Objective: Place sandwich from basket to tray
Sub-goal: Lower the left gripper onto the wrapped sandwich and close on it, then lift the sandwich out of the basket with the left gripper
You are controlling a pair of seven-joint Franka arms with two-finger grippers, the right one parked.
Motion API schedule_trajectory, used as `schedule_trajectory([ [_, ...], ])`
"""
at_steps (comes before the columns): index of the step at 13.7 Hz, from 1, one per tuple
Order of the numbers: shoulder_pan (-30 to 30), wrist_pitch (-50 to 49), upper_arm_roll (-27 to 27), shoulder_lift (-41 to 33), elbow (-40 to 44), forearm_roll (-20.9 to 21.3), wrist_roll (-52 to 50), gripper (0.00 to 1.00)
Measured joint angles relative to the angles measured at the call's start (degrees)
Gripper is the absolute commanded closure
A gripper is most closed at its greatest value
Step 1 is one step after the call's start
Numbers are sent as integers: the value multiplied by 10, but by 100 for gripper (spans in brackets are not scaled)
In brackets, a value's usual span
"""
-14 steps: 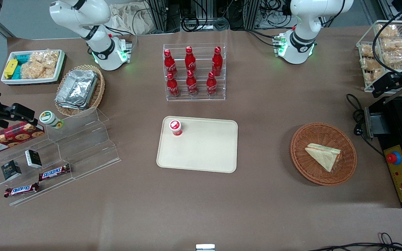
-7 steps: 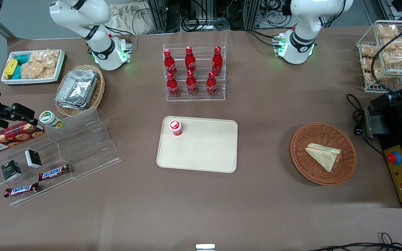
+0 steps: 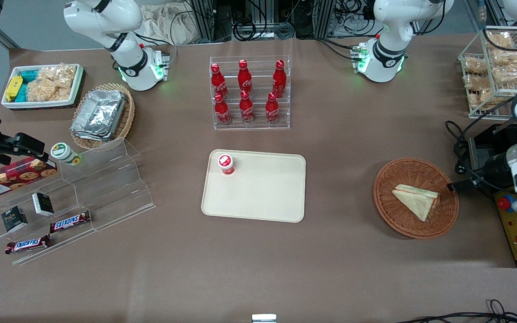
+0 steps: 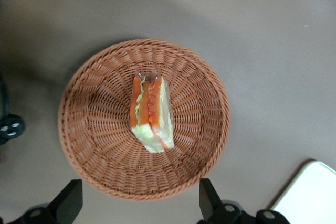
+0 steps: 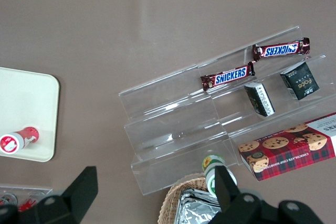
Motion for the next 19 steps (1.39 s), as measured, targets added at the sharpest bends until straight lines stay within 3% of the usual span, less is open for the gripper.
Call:
schedule_trajectory([
  [5, 0, 143, 0, 74, -42, -15, -11, 0],
  [10, 0, 197, -2, 122, -46, -68, -12, 0],
  [11, 0, 198, -3, 125, -46, -72, -12, 4],
  [14, -1, 199, -7, 130, -46, -73, -13, 51],
  [16, -2, 199, -7, 130, -46, -73, -13, 77],
  [17, -2, 199, -8, 129, -46, -73, -12, 86],
  [19, -4, 199, -9, 128, -46, -72, -10, 89],
])
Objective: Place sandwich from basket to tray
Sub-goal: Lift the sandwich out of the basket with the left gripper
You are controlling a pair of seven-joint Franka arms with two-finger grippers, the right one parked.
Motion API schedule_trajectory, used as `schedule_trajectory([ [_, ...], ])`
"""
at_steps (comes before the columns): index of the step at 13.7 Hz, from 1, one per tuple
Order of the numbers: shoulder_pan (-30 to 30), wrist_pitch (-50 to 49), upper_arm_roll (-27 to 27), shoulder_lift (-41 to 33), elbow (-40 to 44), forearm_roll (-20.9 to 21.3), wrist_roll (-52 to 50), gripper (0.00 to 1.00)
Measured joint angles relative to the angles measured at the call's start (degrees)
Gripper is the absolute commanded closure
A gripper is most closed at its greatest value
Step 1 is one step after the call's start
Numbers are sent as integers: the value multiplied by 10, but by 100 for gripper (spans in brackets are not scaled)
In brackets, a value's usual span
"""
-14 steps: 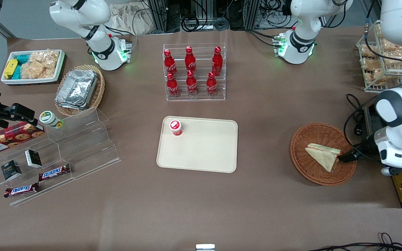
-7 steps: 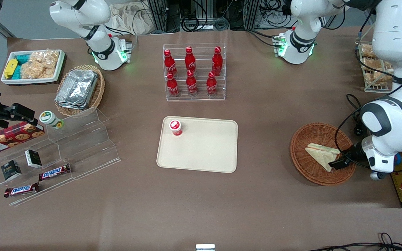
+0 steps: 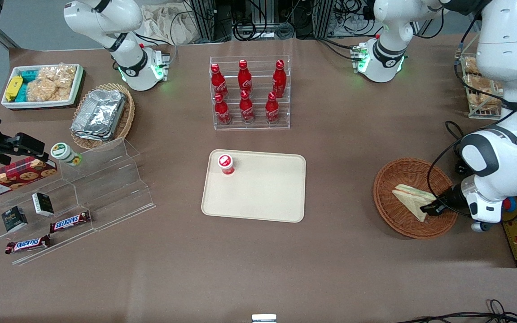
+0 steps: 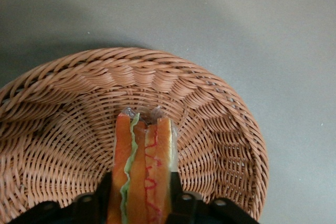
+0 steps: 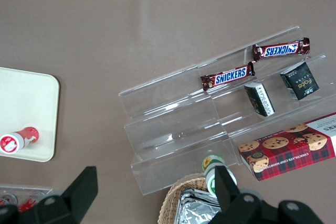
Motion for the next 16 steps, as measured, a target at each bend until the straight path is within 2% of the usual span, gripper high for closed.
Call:
schedule_trajectory([
  [3, -7, -6, -1, -18, 7, 8, 1, 90],
  [5, -9, -49, -1, -51, 21, 38, 1, 90],
  [9, -9, -220, -1, -139, 88, 95, 0, 90],
  [12, -17, -361, -8, -184, 157, 119, -1, 90],
  [16, -76, -515, -18, -214, 255, 137, -51, 90],
])
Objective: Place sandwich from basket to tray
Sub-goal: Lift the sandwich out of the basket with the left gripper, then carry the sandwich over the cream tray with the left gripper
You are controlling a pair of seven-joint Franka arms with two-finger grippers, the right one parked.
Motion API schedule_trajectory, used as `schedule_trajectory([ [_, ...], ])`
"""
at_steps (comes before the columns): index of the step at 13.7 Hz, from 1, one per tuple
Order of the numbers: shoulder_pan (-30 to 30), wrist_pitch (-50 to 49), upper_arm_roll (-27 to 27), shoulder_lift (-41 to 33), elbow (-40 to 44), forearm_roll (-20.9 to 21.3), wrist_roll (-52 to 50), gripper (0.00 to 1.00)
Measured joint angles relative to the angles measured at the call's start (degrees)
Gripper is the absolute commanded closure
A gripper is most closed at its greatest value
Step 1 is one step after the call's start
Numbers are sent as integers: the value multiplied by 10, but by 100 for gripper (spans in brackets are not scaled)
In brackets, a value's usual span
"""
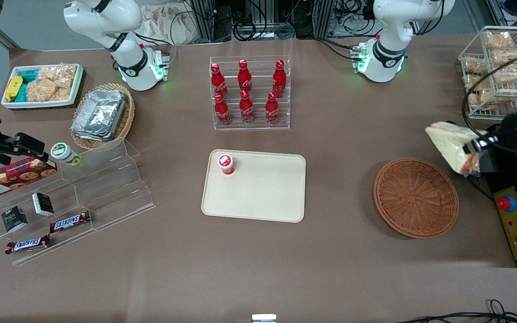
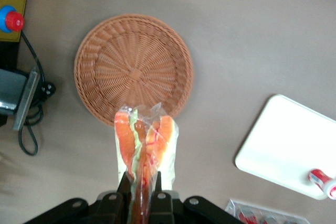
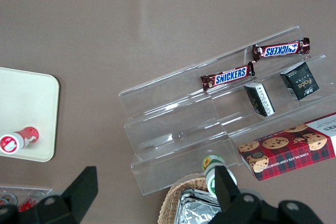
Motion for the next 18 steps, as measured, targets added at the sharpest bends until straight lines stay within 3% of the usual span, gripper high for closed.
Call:
schedule_trajectory([
  [5, -159, -39, -41, -10, 18, 46, -199, 89],
  [8, -237, -3, -47, 39, 10, 55, -268, 89],
  [18, -304, 273, -46, 285, 4, 55, -342, 89],
])
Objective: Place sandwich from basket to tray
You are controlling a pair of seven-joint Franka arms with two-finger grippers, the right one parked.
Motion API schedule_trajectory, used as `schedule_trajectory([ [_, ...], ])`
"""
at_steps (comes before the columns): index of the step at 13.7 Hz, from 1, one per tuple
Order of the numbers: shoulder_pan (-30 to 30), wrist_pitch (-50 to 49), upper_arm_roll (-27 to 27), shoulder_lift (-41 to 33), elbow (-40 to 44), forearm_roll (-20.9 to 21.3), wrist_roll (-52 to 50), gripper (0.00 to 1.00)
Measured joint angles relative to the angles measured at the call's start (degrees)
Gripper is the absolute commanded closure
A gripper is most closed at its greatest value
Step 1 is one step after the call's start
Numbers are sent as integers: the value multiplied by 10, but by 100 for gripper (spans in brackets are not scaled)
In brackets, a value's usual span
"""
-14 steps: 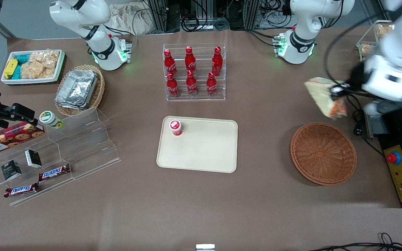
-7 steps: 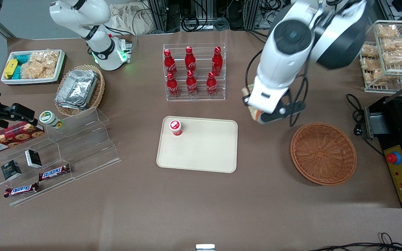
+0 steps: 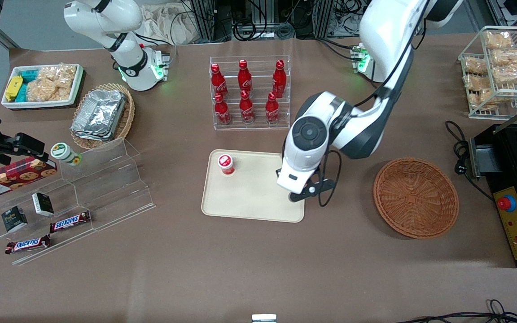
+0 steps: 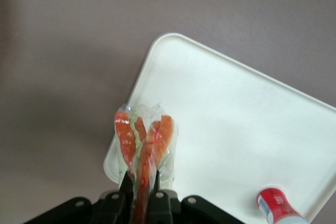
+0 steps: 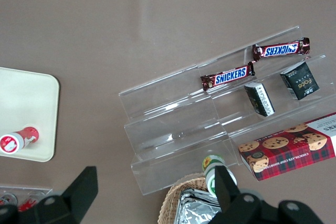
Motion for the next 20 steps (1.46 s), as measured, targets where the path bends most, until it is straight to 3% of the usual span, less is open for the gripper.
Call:
schedule_trajectory([
  [6, -15, 52, 0, 69, 1, 20, -2, 87],
  [8, -19, 68, 0, 84, 1, 22, -2, 77],
  [9, -19, 73, 1, 89, 2, 22, -2, 68],
  [10, -19, 76, 2, 91, 3, 22, -2, 53],
  [11, -19, 76, 3, 91, 5, 22, -2, 23],
  [12, -19, 76, 3, 91, 8, 22, -3, 7],
  [13, -19, 77, 4, 91, 12, 22, -9, 2],
  [16, -19, 79, 7, 76, 28, 24, -51, 0],
  [20, -16, 33, 19, -7, 34, 57, -133, 0],
])
